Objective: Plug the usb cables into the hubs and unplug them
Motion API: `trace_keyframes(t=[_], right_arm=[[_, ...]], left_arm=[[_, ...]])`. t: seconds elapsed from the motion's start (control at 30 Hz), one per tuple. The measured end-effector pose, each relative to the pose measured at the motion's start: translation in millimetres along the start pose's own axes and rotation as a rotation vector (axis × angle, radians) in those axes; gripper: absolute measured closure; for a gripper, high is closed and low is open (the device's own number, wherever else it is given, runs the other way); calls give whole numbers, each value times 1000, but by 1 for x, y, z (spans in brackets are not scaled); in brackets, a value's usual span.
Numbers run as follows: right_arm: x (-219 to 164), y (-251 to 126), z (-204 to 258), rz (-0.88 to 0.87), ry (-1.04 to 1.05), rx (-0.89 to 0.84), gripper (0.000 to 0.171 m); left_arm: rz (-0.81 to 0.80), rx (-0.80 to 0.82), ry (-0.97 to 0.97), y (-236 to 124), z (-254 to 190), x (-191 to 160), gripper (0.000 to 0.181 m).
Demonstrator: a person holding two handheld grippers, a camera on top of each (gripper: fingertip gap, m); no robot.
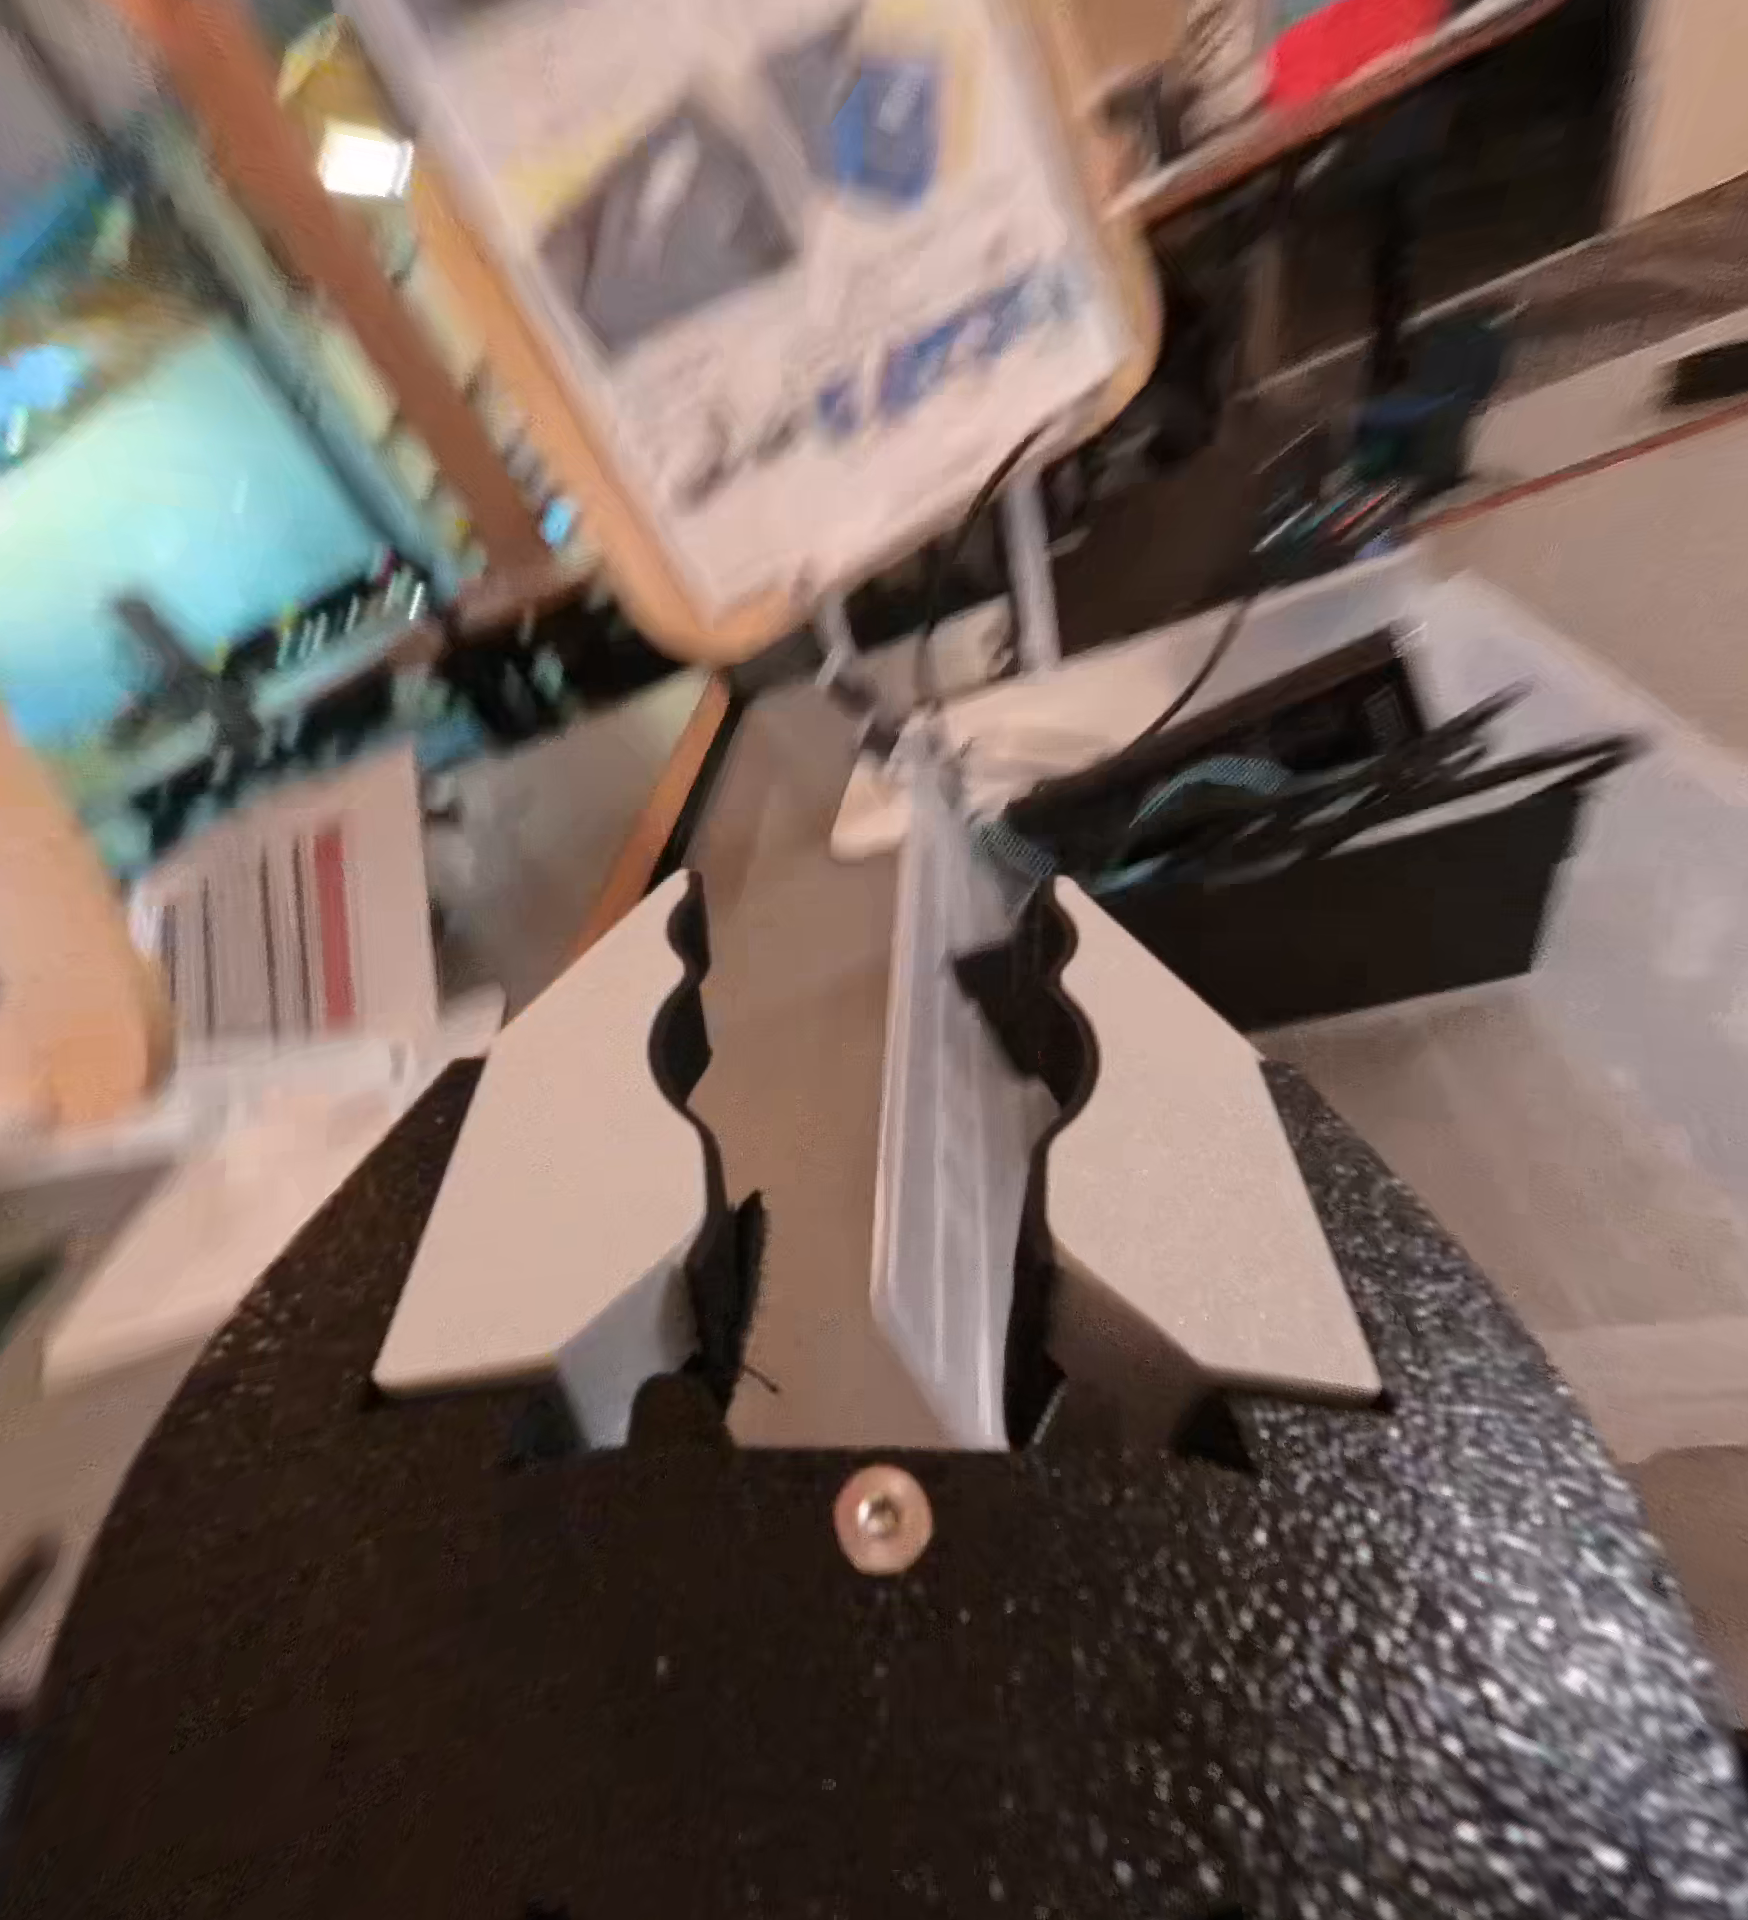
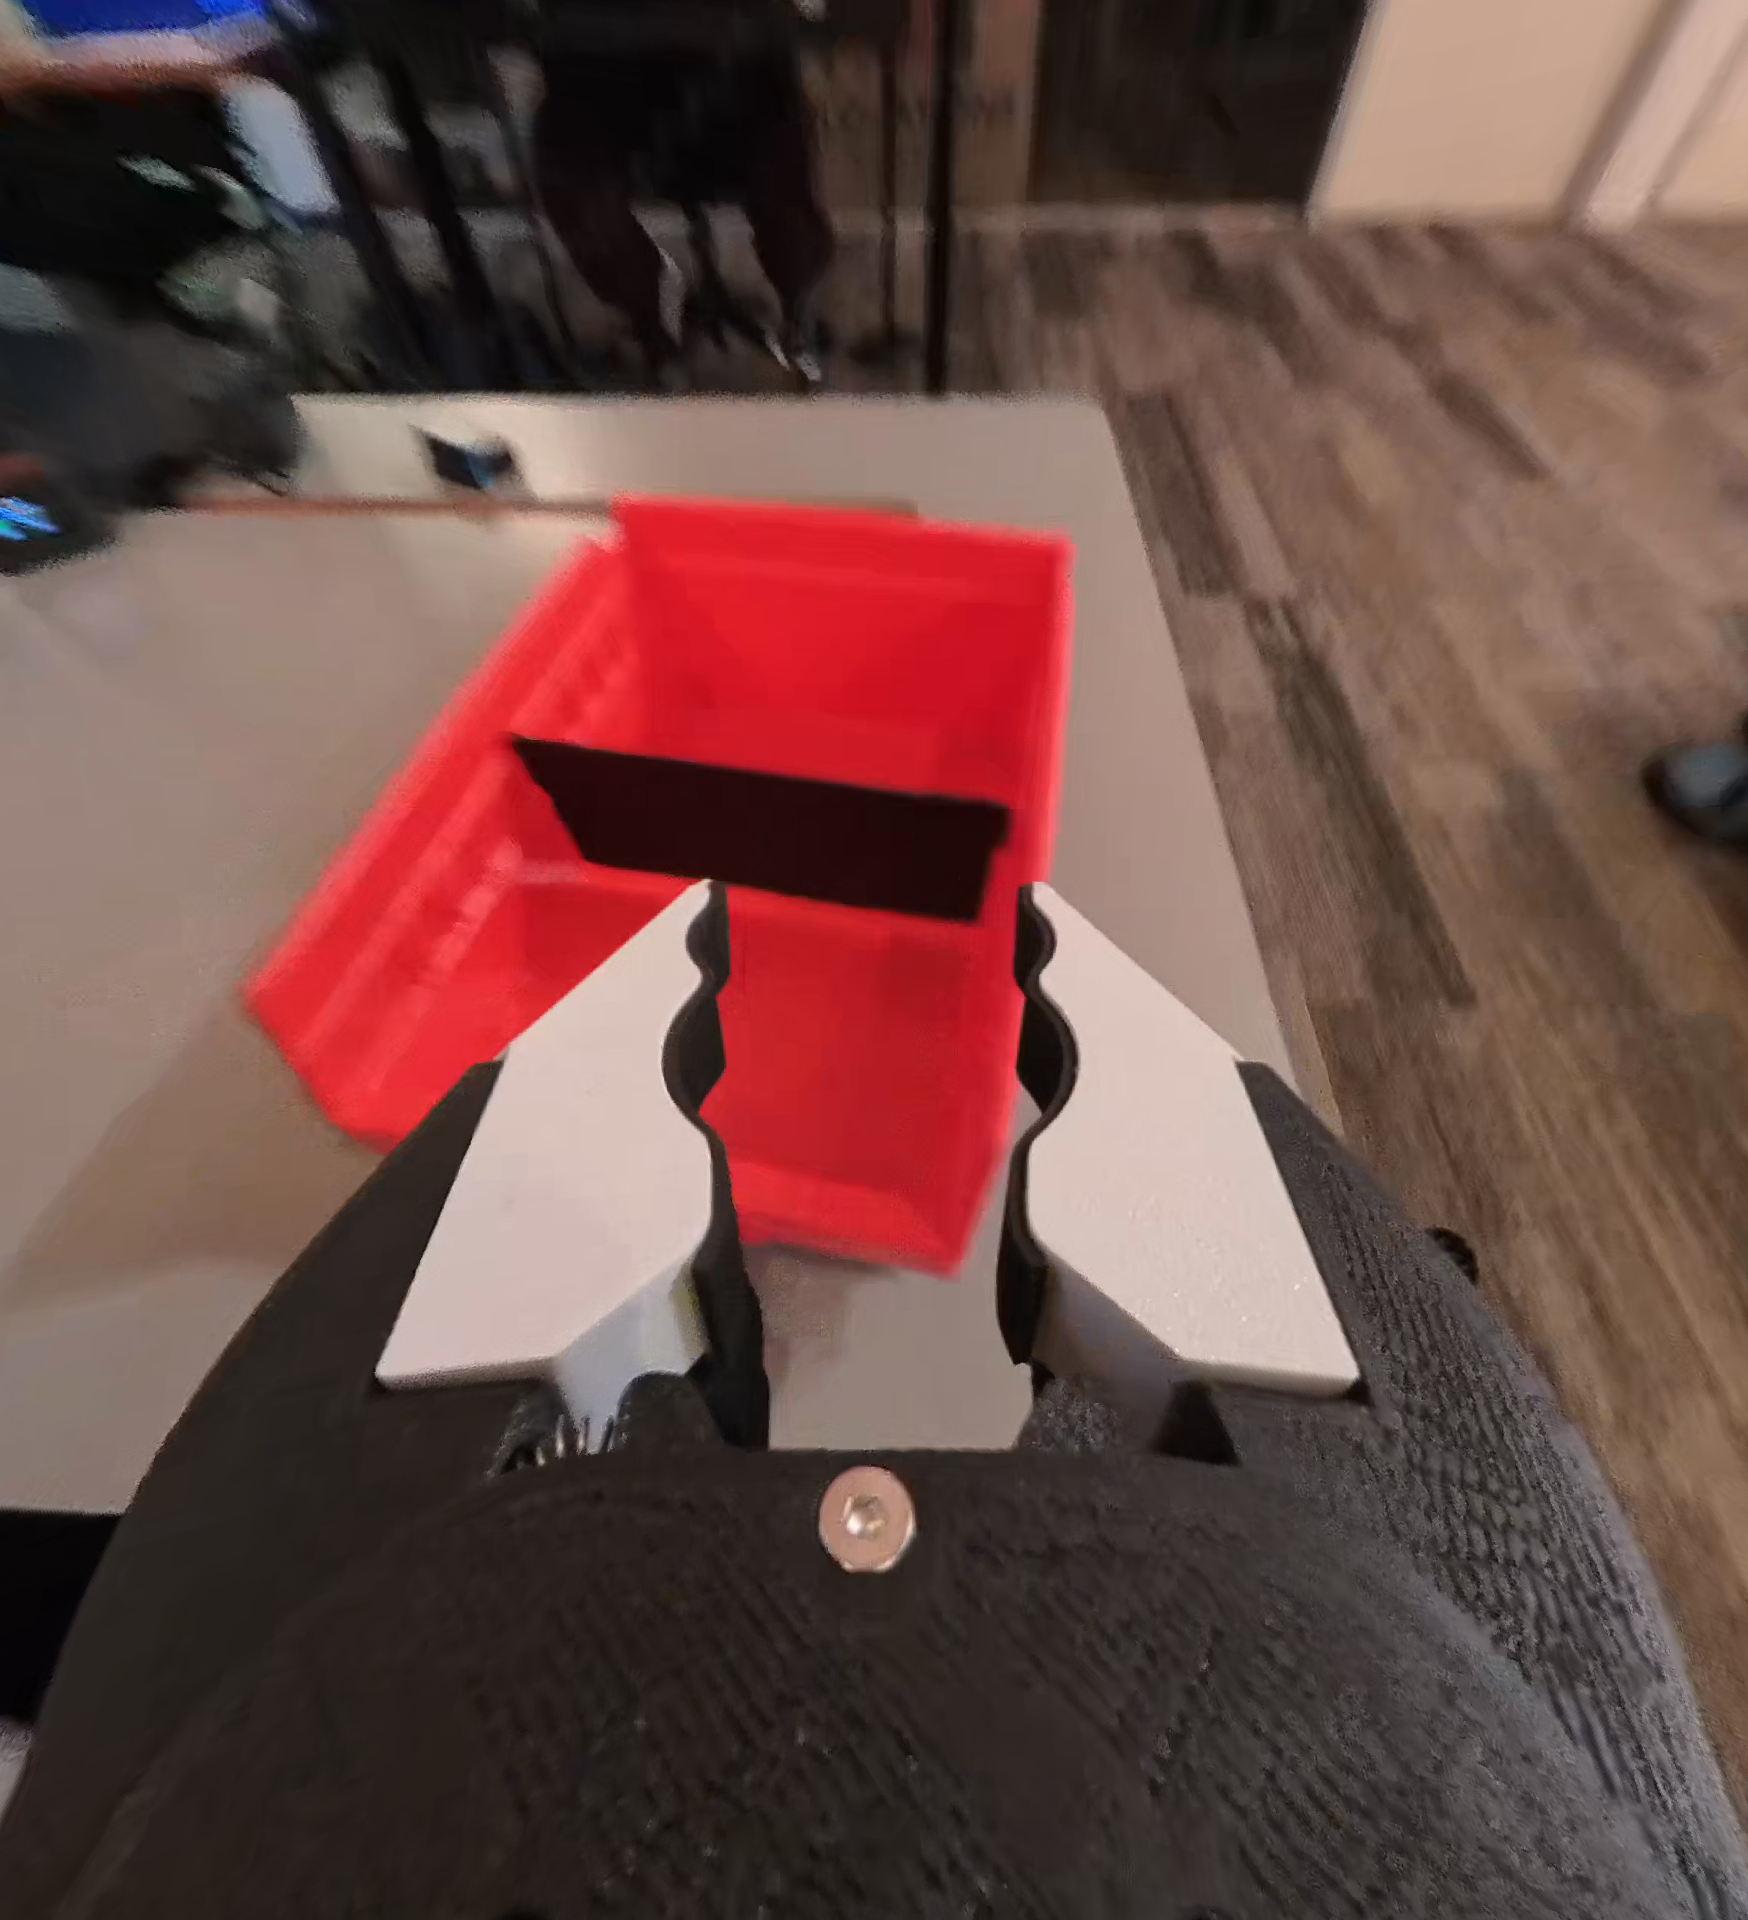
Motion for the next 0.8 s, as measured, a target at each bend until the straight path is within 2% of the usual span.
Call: trace_keyframes(t=[0.03, 0.1, 0.13, 0.2, 0.3, 0.4, 0.47, 0.53, 0.6, 0.67, 0.8], right_arm=[[7, -4, 21, -48, -37, 64, 118], [15, -6, 72, -128, -124, 224, 118], [14, -6, 101, -154, -170, 327, 118], [3, 0, 154, -176, -216, 538, 118], [-28, 16, 214, -97, -234, 766, 118], [-61, 32, 255, -90, -238, 885, 118], [-82, 46, 273, -179, -210, 915, 118], [-105, 63, 281, -223, -193, 902, 119], [-118, 71, 285, -232, -196, 913, 119], [-117, 75, 284, -280, -200, 901, 119], [-114, 91, 258, -416, -208, 682, 132]], left_arm=[[-73, -64, 71, 0, -6, 24, 125], [-157, -289, 234, 8, -33, 63, 141], [-191, -466, 302, 13, -53, 77, 151], [-221, -700, 371, 29, -79, 95, 150], [-158, -852, 440, 75, -90, 105, 147], [-13, -978, 558, 121, -100, 98, 148], [90, -1018, 676, 150, -106, 83, 149], [195, -1104, 723, 172, -116, 69, 142], [233, -1176, 732, 187, -126, 64, 133], [250, -1245, 741, 195, -136, 63, 132], [357, -1329, 800, 211, -150, 48, 134]])
Point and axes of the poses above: each gripper's, where its closed fingertips meet, y out along the fingers, x out of its top, z = x × y across the jaws, the point moved 5 cm from there along -y, back along the fingers, and after that the axes turned 14 degrees about y, right-handed, at the moved point
